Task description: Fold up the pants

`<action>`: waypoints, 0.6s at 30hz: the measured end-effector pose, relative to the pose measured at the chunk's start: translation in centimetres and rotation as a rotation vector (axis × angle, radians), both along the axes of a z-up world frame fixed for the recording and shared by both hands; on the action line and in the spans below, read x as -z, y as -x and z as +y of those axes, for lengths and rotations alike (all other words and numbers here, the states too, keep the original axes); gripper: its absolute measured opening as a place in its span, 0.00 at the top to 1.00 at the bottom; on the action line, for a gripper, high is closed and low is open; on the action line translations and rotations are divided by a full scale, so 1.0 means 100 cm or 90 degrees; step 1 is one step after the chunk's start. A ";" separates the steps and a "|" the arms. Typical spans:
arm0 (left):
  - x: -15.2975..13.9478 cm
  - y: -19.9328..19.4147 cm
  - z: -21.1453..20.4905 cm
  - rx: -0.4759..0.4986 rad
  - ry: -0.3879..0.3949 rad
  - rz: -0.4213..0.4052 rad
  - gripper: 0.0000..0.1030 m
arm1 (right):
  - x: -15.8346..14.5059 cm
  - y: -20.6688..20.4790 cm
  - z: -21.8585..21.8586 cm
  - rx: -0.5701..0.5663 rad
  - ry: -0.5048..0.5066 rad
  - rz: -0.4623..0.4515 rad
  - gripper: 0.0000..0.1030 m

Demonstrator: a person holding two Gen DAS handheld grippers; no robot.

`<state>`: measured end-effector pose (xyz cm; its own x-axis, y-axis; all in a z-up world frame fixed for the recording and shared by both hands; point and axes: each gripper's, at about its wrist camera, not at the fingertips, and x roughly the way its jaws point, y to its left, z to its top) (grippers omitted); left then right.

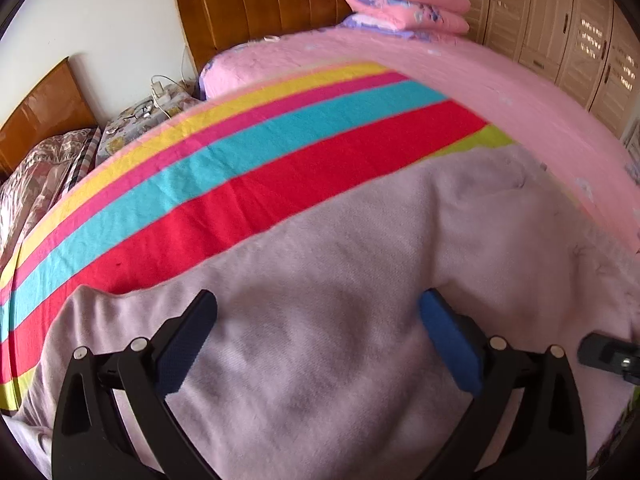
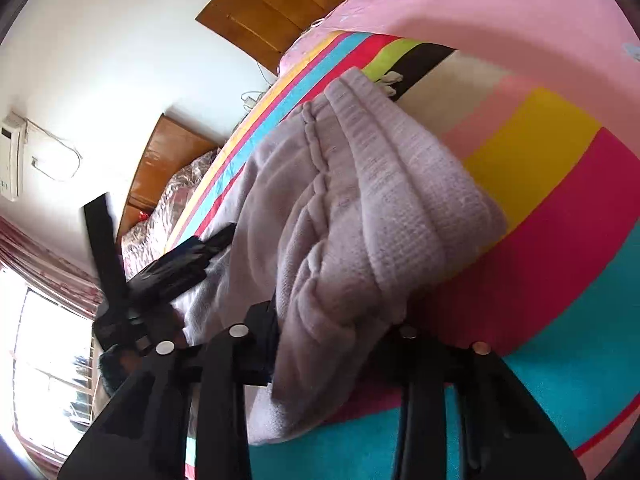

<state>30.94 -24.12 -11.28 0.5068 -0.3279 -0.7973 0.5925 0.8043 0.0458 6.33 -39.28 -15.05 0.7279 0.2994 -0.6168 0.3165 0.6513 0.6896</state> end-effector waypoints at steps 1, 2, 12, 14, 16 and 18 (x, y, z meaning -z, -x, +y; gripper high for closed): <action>-0.010 0.000 0.009 -0.014 0.028 0.000 0.01 | 0.001 0.000 0.001 0.000 0.004 0.000 0.68; -0.018 -0.001 0.019 -0.035 0.047 0.002 0.01 | 0.001 -0.001 0.004 0.000 0.012 0.001 0.69; 0.009 -0.059 0.065 -0.193 0.016 0.076 0.01 | 0.009 0.009 0.005 0.028 -0.024 -0.029 0.70; 0.010 -0.060 0.053 -0.198 -0.006 0.049 0.01 | 0.009 0.013 0.002 0.032 -0.042 -0.028 0.69; 0.001 -0.059 0.054 -0.206 0.005 0.044 0.04 | 0.009 0.013 -0.001 0.036 -0.062 -0.028 0.69; -0.026 -0.046 0.068 -0.211 0.054 0.008 0.05 | 0.008 0.012 0.000 0.035 -0.059 -0.024 0.68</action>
